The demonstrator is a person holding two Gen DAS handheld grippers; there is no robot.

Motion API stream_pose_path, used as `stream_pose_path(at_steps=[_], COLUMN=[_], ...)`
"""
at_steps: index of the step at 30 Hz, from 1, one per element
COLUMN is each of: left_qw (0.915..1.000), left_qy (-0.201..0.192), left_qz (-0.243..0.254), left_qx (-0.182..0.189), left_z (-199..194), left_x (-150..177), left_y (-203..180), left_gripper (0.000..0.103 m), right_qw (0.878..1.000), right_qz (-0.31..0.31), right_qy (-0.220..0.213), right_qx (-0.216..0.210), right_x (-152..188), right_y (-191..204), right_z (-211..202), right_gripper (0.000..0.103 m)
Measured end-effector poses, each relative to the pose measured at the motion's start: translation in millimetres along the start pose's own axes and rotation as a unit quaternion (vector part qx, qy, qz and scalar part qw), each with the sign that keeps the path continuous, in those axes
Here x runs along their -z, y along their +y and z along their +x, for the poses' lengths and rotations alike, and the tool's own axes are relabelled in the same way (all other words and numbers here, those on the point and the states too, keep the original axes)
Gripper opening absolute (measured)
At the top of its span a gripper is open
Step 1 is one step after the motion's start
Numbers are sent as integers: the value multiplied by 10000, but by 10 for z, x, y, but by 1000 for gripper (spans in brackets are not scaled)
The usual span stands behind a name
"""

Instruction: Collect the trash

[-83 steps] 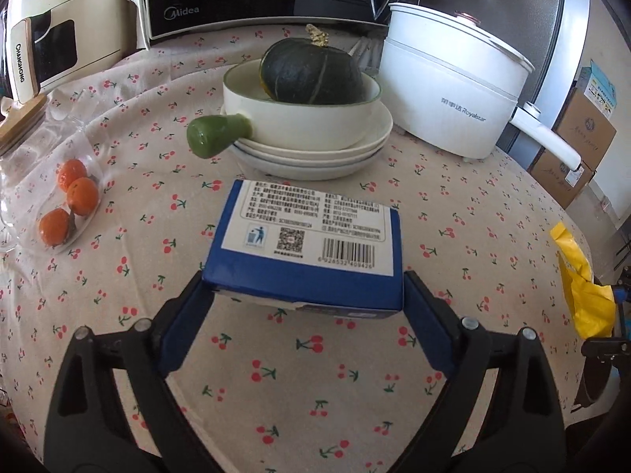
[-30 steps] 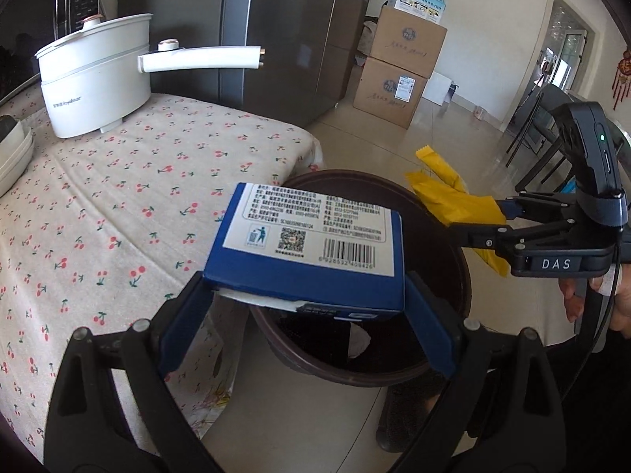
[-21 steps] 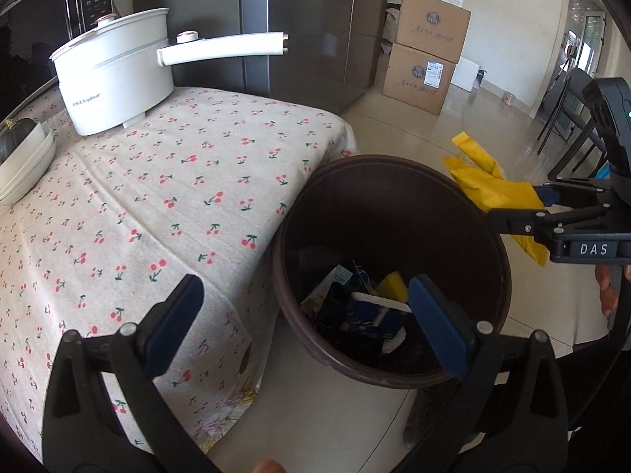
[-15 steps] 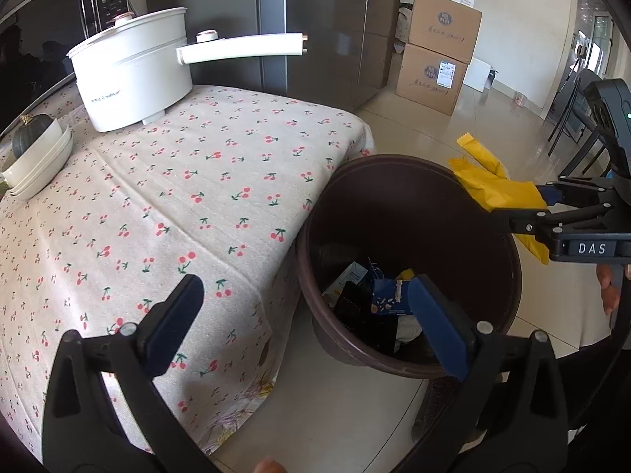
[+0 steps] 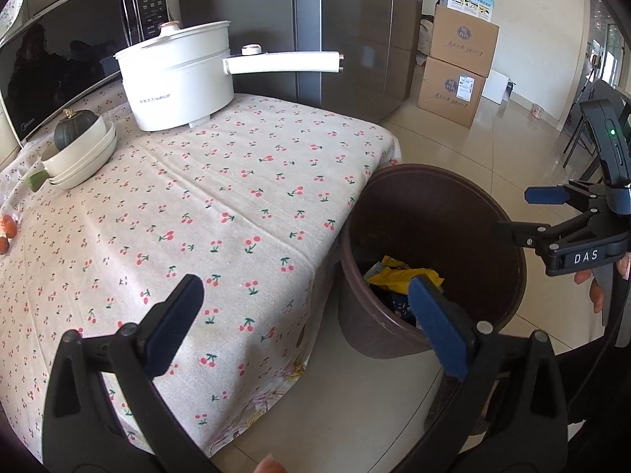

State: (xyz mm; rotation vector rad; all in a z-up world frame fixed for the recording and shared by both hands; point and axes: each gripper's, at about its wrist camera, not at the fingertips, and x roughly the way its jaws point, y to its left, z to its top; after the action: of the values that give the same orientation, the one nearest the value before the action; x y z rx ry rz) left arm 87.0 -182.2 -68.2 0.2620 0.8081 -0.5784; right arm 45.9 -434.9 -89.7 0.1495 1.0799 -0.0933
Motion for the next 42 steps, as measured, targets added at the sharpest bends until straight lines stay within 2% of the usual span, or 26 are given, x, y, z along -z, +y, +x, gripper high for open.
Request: stream_pose_path(at_steps=[9, 15, 18, 20, 24, 29, 33, 38, 42], left_qw=[9988, 9932, 9896, 9864, 9778, 9659, 9602, 9549, 9544], left_qy=[-193, -425, -461, -521, -845, -1202, -1369, -1521, -1502], left_qz=[-319, -522, -642, -661, -903, -1315, -1448, -1417, -1444], left_qx=[-320, -952, -1199, -1411, -1691, -1879, -1956, -2118, -2137], left_z=[-351, -673, -811, -930, -1244, -1504, -1568, -1595, -1595], left_x=[83, 172, 217, 244, 290, 297, 296, 309, 323], left_y=[121, 150, 157, 151, 221, 352, 380, 366, 369], left_gripper=[103, 103, 103, 103, 103, 103, 103, 103, 103], right_qw=[9992, 9963, 9946, 9925, 9860, 9734, 9623, 9553, 9557], right_qz=[129, 193, 4, -140, -274, -334, -517, -747, -779], right_qy=[-347, -773, -1015, -1218, -1633, -2225, -2612, -2815, -2804], right_qx=[-140, -308, -232, -2, 174, 433, 546, 513, 446], right_x=[11, 101, 153, 195, 269, 310, 326, 309, 289], right_y=[179, 383, 555, 687, 922, 1160, 1324, 1455, 1483], right_z=[-310, -669, -861, -995, -1274, -1588, -1714, -1718, -1692], right_gripper=[103, 103, 103, 103, 103, 103, 103, 103, 103])
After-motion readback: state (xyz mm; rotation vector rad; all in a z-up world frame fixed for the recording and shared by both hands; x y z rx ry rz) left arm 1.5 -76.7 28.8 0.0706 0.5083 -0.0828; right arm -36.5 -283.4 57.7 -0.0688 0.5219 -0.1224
